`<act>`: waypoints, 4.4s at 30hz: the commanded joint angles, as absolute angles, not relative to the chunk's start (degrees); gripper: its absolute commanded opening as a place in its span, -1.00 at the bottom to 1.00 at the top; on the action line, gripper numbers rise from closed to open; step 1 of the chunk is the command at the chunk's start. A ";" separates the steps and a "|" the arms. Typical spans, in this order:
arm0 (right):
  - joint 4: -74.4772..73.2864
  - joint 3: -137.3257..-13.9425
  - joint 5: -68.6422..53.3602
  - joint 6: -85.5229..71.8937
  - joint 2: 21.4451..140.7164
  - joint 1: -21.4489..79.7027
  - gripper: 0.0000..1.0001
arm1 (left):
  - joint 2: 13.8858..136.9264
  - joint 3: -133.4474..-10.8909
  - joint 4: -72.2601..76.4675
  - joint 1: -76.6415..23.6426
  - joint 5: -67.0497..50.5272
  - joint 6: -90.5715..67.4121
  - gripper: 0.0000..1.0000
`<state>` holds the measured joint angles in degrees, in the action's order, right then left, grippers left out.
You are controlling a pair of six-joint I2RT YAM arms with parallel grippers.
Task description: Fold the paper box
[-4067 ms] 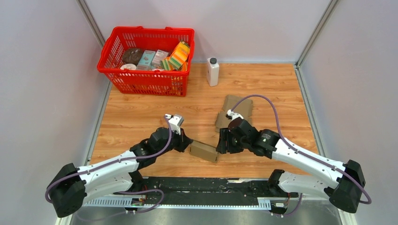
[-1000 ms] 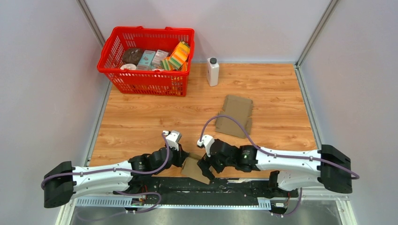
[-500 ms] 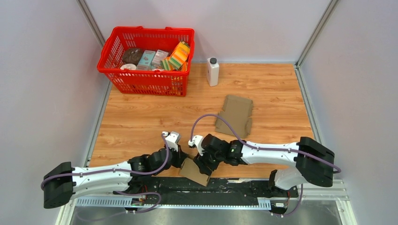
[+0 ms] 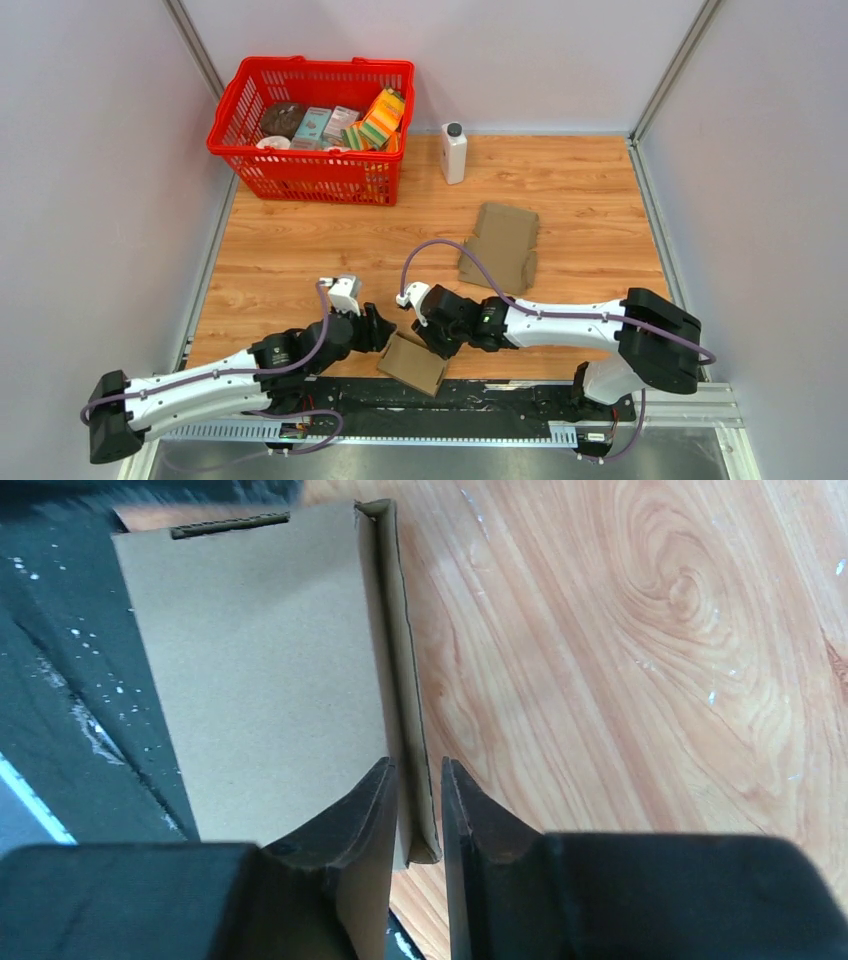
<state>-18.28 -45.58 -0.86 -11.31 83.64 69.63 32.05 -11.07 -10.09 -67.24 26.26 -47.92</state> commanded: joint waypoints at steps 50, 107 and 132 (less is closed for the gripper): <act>-12.39 -50.80 -7.94 -25.57 90.62 64.51 0.02 | 37.34 -11.60 -14.08 -55.55 1.48 -74.35 -0.04; -14.85 -47.74 3.34 -41.84 85.36 68.12 -0.22 | 43.52 -9.23 -1.46 -54.67 3.77 -71.63 -0.17; -7.64 -42.71 -3.43 -43.86 80.96 67.50 -0.52 | 49.57 -9.05 6.06 -54.76 1.76 -70.93 0.01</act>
<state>-10.94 -40.18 -3.62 -43.70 83.18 67.31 47.94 -8.54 0.38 -54.33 3.53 -70.78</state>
